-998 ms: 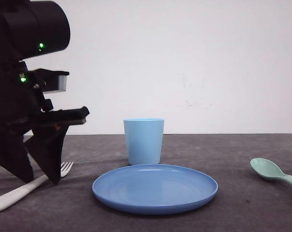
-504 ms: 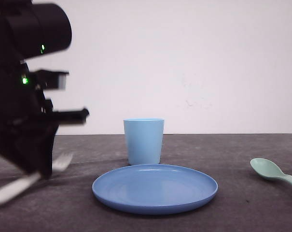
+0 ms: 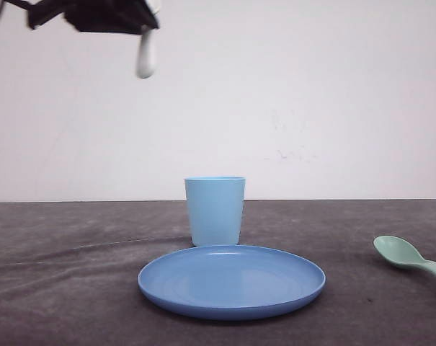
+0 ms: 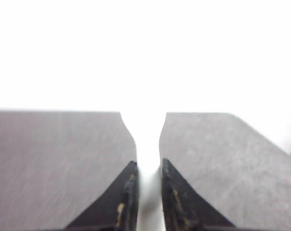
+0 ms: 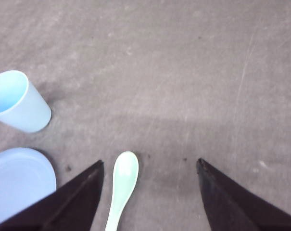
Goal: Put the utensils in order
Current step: 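Lift the white fork with the left gripper and drop it into the blue cup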
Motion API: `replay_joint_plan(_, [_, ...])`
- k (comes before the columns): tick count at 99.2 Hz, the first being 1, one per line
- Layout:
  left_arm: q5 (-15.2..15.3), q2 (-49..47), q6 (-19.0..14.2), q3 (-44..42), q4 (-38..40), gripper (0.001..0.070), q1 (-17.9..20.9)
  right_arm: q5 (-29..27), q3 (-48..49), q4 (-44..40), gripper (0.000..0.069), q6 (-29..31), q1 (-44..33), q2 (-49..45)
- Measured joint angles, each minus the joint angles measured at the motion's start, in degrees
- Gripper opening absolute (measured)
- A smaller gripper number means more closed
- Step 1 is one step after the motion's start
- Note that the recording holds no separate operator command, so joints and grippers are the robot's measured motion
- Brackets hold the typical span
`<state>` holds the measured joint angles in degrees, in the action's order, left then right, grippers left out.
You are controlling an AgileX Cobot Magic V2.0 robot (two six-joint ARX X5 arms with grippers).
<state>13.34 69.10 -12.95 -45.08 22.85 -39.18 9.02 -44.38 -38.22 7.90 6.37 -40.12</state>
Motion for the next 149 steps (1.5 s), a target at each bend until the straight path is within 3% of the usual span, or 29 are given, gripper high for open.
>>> replay_joint_plan(11, [-1.1,5.2,1.6,0.0,7.2,0.0043,-0.9,0.0,0.0,1.6,0.0382,0.0,0.0,0.0])
replay_joint_plan(46, [-2.4,23.6,2.1,0.0,22.4,0.0043,-1.6,-1.6,0.0,2.5,0.0382,0.0,0.0,0.0])
replay_joint_plan(87, [-3.1,31.8,2.1,-1.7,22.3,0.0053,-1.6,-1.7,0.0,2.5,0.0382,0.0,0.0,0.0])
replay_joint_plan(108, [-3.1,31.7,2.1,-1.7,21.9,0.0205,-1.6,-1.6,0.0,1.2,0.0382,0.0,0.0,0.0])
replay_joint_plan(127, [-3.1,28.3,2.1,-1.7,14.9,0.0238,-1.6,-1.5,0.0,-1.1,0.0382,0.0,0.5,-1.9])
replay_joint_plan(149, [-3.1,15.1,2.1,-1.7,3.4,0.0239,-1.8,-1.2,0.0,-6.6,0.0382,2.0,5.5,-5.7])
